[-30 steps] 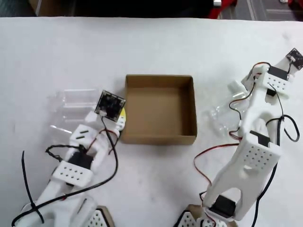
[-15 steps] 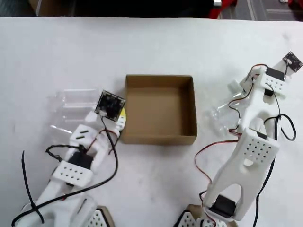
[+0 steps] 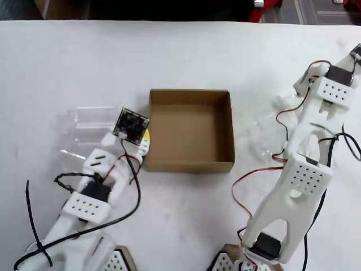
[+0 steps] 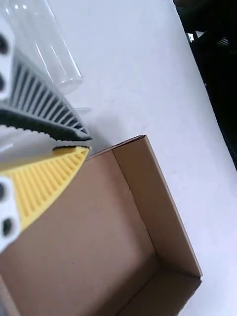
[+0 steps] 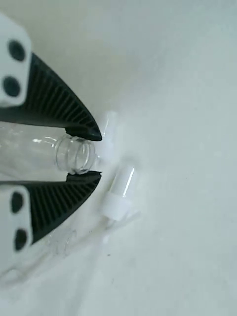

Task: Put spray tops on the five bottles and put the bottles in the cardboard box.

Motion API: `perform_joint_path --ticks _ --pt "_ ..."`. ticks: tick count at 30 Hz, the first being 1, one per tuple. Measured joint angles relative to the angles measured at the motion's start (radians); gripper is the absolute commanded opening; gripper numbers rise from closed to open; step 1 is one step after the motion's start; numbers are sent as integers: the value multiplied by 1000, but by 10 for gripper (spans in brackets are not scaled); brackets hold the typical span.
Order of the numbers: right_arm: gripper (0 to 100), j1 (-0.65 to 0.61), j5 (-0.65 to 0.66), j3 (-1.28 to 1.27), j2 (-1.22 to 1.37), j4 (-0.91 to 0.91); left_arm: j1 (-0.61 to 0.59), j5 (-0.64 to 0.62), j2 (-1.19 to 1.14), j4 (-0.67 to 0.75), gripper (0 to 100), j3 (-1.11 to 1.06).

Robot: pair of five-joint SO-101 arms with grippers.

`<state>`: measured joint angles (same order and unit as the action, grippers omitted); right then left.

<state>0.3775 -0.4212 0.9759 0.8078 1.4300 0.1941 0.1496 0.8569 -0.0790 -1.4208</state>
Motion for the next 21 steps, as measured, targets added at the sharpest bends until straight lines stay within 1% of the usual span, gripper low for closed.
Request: perform_joint_path --ticks 3,5,9,11,13,15,21 --pt "19 0 0 109 0 61 0 0 0 0 24 0" --pt "16 -15 28 215 0 106 0 0 0 0 24 0" --pt "16 -103 170 508 0 233 0 0 0 0 24 0" --pt "16 -169 258 606 -29 259 0 0 0 0 24 0" --pt "16 -229 333 611 -100 264 0 0 0 0 24 0" --pt "16 -273 376 605 -166 267 0 0 0 0 24 0" --pt "16 -325 391 605 -316 269 0 0 0 0 24 0"
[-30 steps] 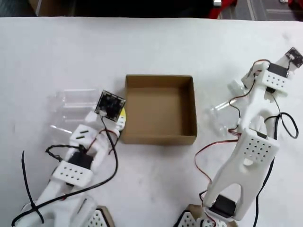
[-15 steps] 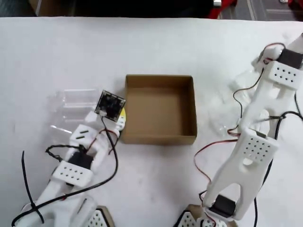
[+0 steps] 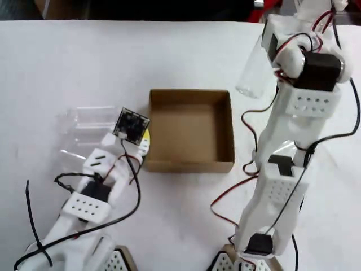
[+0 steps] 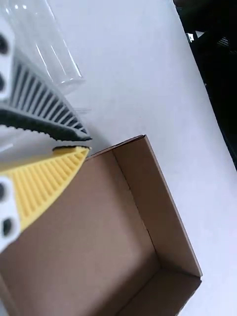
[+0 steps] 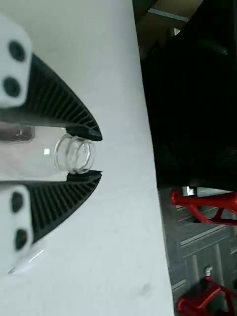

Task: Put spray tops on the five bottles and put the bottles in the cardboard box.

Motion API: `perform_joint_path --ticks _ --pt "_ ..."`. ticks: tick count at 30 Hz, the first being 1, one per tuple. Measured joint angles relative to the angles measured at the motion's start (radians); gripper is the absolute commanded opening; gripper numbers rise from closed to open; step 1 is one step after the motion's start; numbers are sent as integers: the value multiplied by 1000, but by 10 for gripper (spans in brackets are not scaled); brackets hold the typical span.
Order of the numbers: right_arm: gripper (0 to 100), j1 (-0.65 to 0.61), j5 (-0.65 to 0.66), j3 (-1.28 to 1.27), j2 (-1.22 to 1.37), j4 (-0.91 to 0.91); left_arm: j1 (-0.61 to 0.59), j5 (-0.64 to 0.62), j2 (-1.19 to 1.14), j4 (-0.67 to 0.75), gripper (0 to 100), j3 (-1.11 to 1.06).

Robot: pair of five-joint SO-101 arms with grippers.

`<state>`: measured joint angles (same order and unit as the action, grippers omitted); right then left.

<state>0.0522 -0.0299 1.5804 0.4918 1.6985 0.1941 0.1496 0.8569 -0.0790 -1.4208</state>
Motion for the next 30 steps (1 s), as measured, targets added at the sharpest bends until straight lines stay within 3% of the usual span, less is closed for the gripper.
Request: perform_joint_path --ticks 11,21,30 --pt "15 -23 9 -43 -229 6 0 0 0 0 24 0" --pt "16 -138 9 -591 -632 8 0 0 0 0 24 0" --pt "16 -187 9 -870 -918 -75 0 0 0 0 24 0"
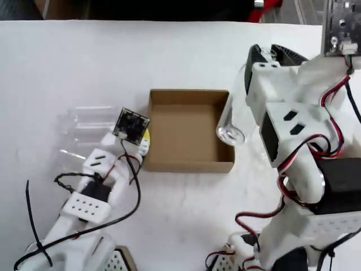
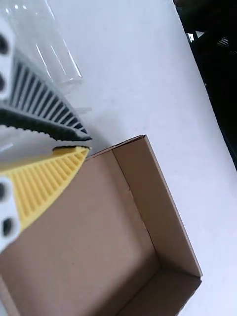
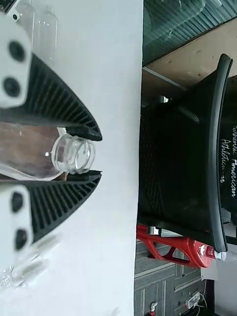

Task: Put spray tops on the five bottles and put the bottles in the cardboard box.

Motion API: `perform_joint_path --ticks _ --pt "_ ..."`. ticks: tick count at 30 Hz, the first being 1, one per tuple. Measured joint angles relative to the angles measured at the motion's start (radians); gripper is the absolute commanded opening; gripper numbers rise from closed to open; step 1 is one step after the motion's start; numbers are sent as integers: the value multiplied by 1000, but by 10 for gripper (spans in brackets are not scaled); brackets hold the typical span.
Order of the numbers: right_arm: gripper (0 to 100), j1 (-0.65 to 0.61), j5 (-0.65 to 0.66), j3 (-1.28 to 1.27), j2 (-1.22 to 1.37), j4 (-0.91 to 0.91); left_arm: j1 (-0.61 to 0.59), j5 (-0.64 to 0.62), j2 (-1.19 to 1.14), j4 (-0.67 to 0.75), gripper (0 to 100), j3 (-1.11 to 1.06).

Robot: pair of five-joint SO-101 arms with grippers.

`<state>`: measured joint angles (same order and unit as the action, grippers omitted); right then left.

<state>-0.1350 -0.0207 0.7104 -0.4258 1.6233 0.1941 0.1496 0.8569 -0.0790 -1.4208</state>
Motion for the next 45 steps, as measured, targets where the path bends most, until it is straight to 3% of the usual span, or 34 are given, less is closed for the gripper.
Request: perform_joint_path --ticks 8,20,29,32,45 --pt "17 -2 0 -331 -163 -186 0 0 0 0 24 0" --pt "18 -2 0 -864 -430 -609 0 0 0 0 24 0" --pt "73 -2 0 -1094 -450 -835 0 0 0 0 24 0" --pt "31 -2 0 -1185 -450 -922 0 0 0 0 24 0" --pt "15 -81 0 -1640 -448 -1488 0 0 0 0 24 0"
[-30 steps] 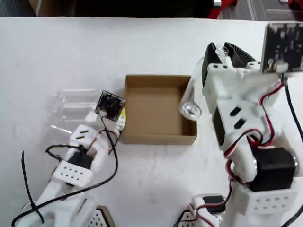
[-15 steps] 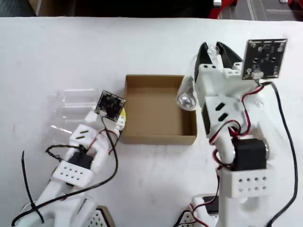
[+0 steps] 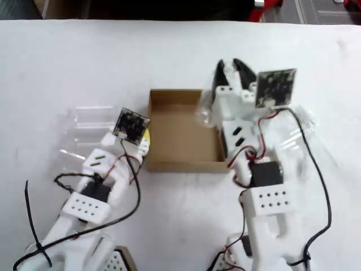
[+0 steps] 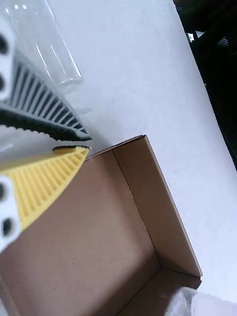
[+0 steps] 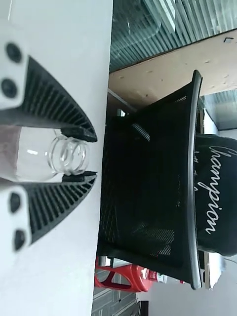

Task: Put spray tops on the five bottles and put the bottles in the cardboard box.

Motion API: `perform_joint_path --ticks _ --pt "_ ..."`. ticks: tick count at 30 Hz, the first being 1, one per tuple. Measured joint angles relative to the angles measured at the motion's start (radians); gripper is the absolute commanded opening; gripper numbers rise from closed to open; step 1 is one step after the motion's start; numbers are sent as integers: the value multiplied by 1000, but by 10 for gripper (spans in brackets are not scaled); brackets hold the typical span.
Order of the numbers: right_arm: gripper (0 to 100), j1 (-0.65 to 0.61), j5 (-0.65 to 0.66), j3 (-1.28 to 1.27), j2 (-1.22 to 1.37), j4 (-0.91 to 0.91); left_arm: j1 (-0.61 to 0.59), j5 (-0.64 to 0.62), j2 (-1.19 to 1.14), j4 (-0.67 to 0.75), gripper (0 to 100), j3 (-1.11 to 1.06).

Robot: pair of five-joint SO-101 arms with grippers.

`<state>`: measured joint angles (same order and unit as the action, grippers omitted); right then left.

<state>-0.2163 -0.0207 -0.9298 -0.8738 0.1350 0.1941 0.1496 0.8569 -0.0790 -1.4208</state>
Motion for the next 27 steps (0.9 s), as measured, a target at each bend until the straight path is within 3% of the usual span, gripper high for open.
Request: perform_joint_path --ticks 7,14,17,27 --pt "15 -6 20 -176 0 -255 0 0 0 0 24 0" --pt "15 -25 227 -239 15 -302 0 0 0 0 24 0" --pt "15 -28 238 -241 74 -327 0 0 0 0 24 0" --pt "15 -12 238 -245 391 -663 0 0 0 0 24 0"
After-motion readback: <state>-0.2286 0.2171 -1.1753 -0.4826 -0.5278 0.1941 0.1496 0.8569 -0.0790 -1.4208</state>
